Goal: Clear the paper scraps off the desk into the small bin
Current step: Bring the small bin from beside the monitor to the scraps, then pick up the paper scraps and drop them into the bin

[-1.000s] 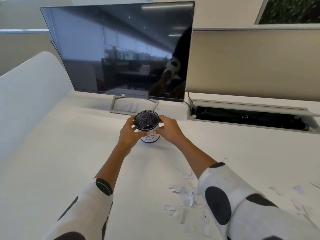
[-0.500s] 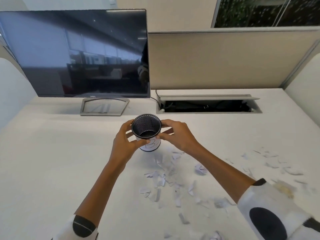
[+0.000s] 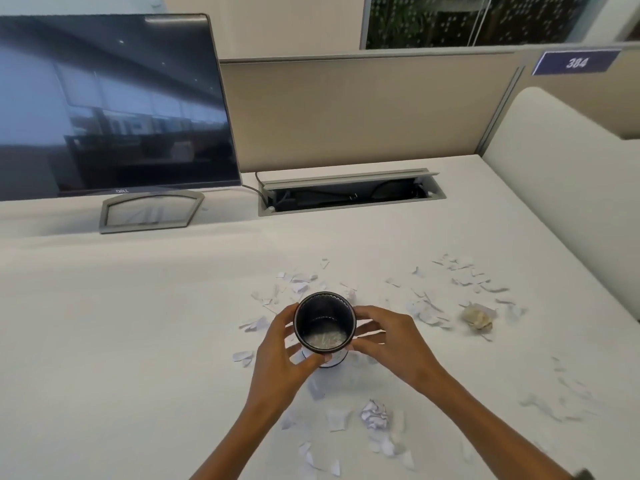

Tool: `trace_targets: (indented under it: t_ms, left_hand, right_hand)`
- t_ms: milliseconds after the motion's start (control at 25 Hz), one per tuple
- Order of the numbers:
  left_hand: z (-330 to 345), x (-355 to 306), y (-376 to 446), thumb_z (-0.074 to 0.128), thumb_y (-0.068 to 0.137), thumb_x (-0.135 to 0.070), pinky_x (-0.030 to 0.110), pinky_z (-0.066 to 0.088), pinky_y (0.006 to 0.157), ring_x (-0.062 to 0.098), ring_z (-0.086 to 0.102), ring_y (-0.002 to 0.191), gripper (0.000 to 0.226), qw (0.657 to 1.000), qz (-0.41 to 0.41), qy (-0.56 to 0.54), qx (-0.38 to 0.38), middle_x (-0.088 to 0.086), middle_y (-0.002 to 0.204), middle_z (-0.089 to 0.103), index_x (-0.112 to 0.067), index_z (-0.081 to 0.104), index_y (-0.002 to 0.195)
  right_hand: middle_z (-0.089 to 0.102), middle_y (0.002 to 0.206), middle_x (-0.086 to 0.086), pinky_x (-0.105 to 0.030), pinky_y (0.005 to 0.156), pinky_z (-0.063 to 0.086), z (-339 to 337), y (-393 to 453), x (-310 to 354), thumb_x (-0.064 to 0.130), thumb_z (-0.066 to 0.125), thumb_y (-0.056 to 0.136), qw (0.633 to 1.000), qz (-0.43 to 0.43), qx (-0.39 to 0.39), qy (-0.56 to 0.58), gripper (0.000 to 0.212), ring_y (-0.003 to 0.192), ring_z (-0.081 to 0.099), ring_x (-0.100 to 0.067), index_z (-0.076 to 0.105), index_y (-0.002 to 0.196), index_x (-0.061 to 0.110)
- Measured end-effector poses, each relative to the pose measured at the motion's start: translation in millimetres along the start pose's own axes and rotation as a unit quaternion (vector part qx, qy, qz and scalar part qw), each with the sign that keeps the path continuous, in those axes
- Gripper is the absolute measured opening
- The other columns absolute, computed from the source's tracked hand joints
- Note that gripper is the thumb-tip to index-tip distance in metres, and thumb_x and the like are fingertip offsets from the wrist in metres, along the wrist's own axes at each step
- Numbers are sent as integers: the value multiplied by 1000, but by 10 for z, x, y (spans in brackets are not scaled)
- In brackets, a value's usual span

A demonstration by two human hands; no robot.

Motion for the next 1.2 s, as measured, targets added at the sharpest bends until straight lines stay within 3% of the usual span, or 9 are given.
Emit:
trace_targets:
  t_ms: [200, 360, 480, 600, 680, 840, 1040, 1200]
  left_hand:
    - [57, 53, -44, 82, 66, -20, 40, 48, 98, 17, 51, 119, 75, 999, -4, 40, 1, -3, 134, 50, -33, 39, 127]
    - [60, 75, -50, 81, 67, -22, 45, 46, 100, 17, 50, 120, 77, 999, -12, 52, 4, -1, 137, 49, -28, 38, 131]
    - [60, 88, -61, 80, 69, -22, 44, 46, 100, 17, 48, 121, 79, 998, -17, 63, 9, -1, 139, 47, -27, 35, 134]
    - [61, 90, -66, 79, 70, -21, 41, 47, 99, 15, 48, 120, 79, 998, -19, 63, 13, -1, 140, 46, -28, 35, 134]
    - [64, 105, -88, 79, 70, -20, 44, 46, 101, 14, 48, 119, 80, 998, -21, 66, 8, -2, 139, 46, -27, 34, 135]
    - [49, 173, -152, 75, 74, -14, 34, 43, 97, 12, 46, 117, 77, 995, -37, 88, 0, -2, 139, 43, -23, 33, 138]
    - [-84, 144, -133, 44, 79, 17, 26, 40, 95, 18, 45, 121, 63, 984, 54, 166, 28, -1, 133, 42, -16, 40, 133]
    - [-279, 137, 166, 42, 78, 21, 33, 45, 92, 26, 52, 115, 52, 974, 94, 205, 7, 8, 124, 54, -10, 58, 117]
  right_hand:
    - [67, 94, 21, -18, 71, 58, 15, -87, -146, 2, 75, 68, 999, 9, -25, 25, 47, 86, 68, -6, 63, 93, 41]
    - [68, 97, 17, -22, 78, 58, 33, -128, -203, 5, 78, 68, 999, 21, -33, 34, 47, 90, 67, -7, 63, 102, 35]
    - [66, 106, 9, -23, 83, 56, 14, -230, -327, 12, 80, 69, 997, 60, -40, 27, 57, 94, 66, -9, 57, 118, 28]
    - [64, 107, 6, -18, 80, 52, 0, -413, -430, 17, 80, 70, 996, 68, -55, -20, 51, 93, 62, -9, 58, 114, 29]
    - [59, 111, 7, -19, 82, 47, 80, -548, -494, 23, 78, 73, 992, 66, -31, -100, 45, 98, 57, -9, 58, 112, 31]
    - [47, 119, 7, -26, 93, 42, 316, -714, -596, 32, 73, 74, 974, 75, 48, -208, 46, 113, 43, -11, 55, 117, 32]
    - [49, 114, 2, -20, 85, 42, 350, -703, -652, 16, 64, 81, 974, 80, 27, -211, 32, 108, 50, -12, 61, 111, 25]
    - [59, 107, -2, -23, 86, 47, 158, -670, -555, 12, 72, 76, 985, 94, -30, -144, 31, 98, 58, -15, 66, 105, 22]
Point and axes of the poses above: each hand's wrist, its own y-axis towards the middle knuckle, its own z-axis out of the palm, x = y × z, the point moved 6 cm from there along y, towards the middle knuckle
